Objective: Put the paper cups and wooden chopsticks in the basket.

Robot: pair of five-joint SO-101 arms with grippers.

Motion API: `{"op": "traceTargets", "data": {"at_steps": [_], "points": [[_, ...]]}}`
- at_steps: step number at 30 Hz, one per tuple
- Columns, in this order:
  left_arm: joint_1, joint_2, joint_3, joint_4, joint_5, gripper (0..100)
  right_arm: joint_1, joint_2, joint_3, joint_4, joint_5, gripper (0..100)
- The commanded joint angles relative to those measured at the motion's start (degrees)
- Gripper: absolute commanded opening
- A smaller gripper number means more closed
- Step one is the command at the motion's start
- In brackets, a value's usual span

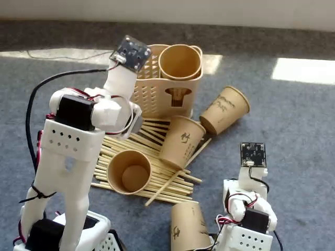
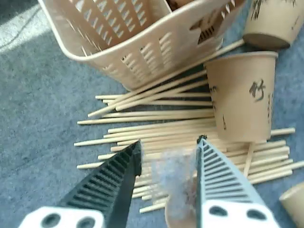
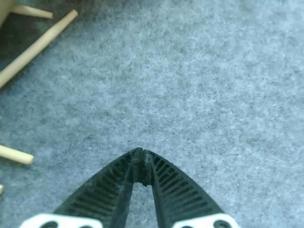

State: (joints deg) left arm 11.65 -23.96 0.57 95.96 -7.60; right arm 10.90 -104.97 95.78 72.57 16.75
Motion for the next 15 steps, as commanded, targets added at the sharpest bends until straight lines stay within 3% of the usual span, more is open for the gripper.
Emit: {"op": "traceTargets", "data": {"at_steps": [1,7,12,15], "points": [[-0.7,-2.1,-0.2,4.2,-4.6,19,0.7,-0.3,7.4,-0.8,0.7,0.5],[-3.9,-1.6,6.6,3.9,-5.8,19,0.7,-0.3,7.4,-0.8,0.7,0.5],[-4.6,-1.7,13.8,1.9,-11.5,19,0.7,-0.3,7.4,-0.8,0.7,0.5],[-4.6,-1.8,17.8,-0.6,-12.0,15,0.7,-0.3,7.4,-0.8,0.7,0.5]]}}
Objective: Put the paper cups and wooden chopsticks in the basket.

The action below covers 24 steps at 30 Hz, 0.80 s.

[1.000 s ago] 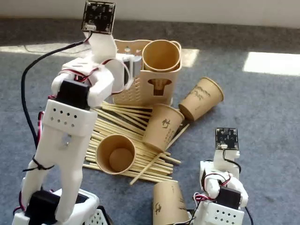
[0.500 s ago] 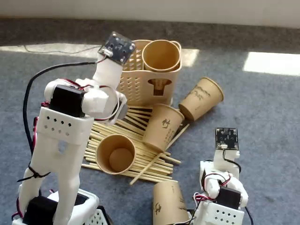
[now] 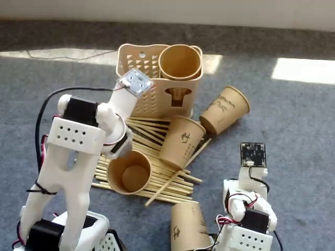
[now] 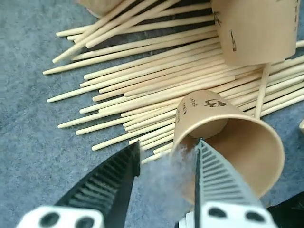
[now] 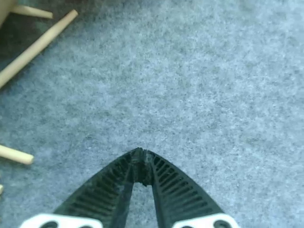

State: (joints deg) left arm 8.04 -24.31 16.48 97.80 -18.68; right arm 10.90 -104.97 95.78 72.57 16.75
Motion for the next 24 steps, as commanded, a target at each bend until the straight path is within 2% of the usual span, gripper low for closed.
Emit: {"op": "traceTargets", "data": {"at_steps": [1,8,10,14,20,24], "points": [[-1.0,-1.5,3.2,-3.5,-0.9,13,0.7,-0.3,7.4,-0.8,0.7,0.5],[-0.6,-1.5,10.9,-9.9,-0.9,10,0.7,-0.3,7.4,-0.8,0.7,0.5],[-0.5,-1.8,11.3,-9.8,-0.9,9,0.7,-0.3,7.4,-0.8,0.7,0.5],[0.7,-1.9,10.6,-9.5,-0.9,0,0.7,-0.3,7.4,-0.8,0.7,0.5],[4.0,-1.9,10.2,-9.4,0.1,1,0.7,-0.3,7.4,-0.8,0.7,0.5],[6.5,-1.9,6.5,-6.4,5.3,1,0.7,-0.3,7.4,-0.8,0.7,0.5]]}}
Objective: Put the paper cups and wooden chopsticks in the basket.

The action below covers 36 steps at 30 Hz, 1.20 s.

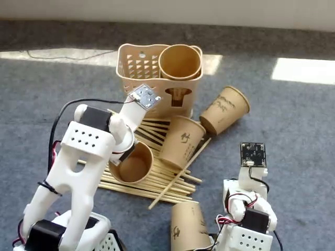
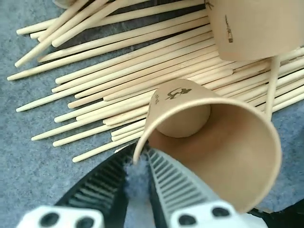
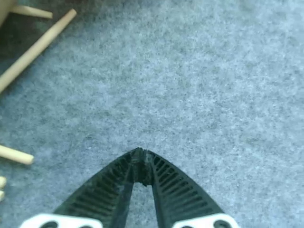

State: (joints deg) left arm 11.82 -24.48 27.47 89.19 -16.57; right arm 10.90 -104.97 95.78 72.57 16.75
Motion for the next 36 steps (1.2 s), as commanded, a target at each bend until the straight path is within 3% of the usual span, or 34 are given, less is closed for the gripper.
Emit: {"op": "traceTargets", "data": {"at_steps": [1,7,21,28,36], "points": [[3.6,-1.7,-6.5,3.9,3.9,1,0.7,-0.3,7.4,-0.8,0.7,0.5],[8.1,-1.4,-20.0,10.6,9.1,1,0.7,-0.3,7.4,-0.8,0.7,0.5],[17.7,-1.1,-49.5,10.4,18.0,1,0.7,-0.3,7.4,-0.8,0.7,0.5],[18.0,-1.1,-52.2,2.3,22.8,1,0.7,-0.3,7.4,-0.8,0.7,0.5],[17.6,-0.7,-52.1,-8.1,22.8,1,0.7,-0.3,7.4,-0.8,0.7,0.5]]}}
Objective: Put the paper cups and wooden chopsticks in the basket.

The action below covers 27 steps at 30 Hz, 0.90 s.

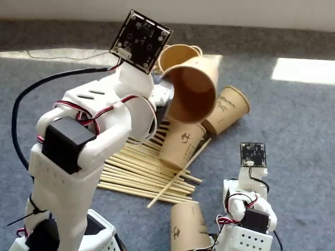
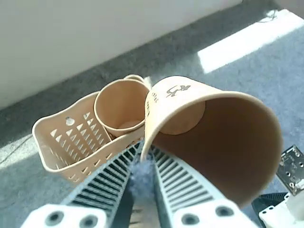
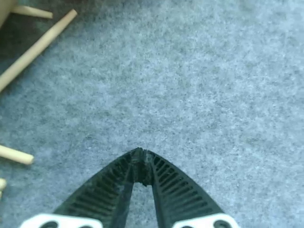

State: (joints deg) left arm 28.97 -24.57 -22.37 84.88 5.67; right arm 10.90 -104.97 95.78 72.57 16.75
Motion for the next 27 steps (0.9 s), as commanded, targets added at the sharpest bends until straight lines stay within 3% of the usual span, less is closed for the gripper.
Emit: {"op": "traceTargets", "data": {"at_steps": [1,14,27], "points": [[0.5,0.1,-2.2,-4.7,0.5,1,0.7,-0.3,7.4,-0.8,0.7,0.5],[-9.2,13.4,-2.5,-11.0,4.1,1,0.7,-0.3,7.4,-0.8,0.7,0.5],[-10.5,17.9,-2.2,-12.1,4.2,1,0.7,-0.3,7.4,-0.8,0.7,0.5]]}}
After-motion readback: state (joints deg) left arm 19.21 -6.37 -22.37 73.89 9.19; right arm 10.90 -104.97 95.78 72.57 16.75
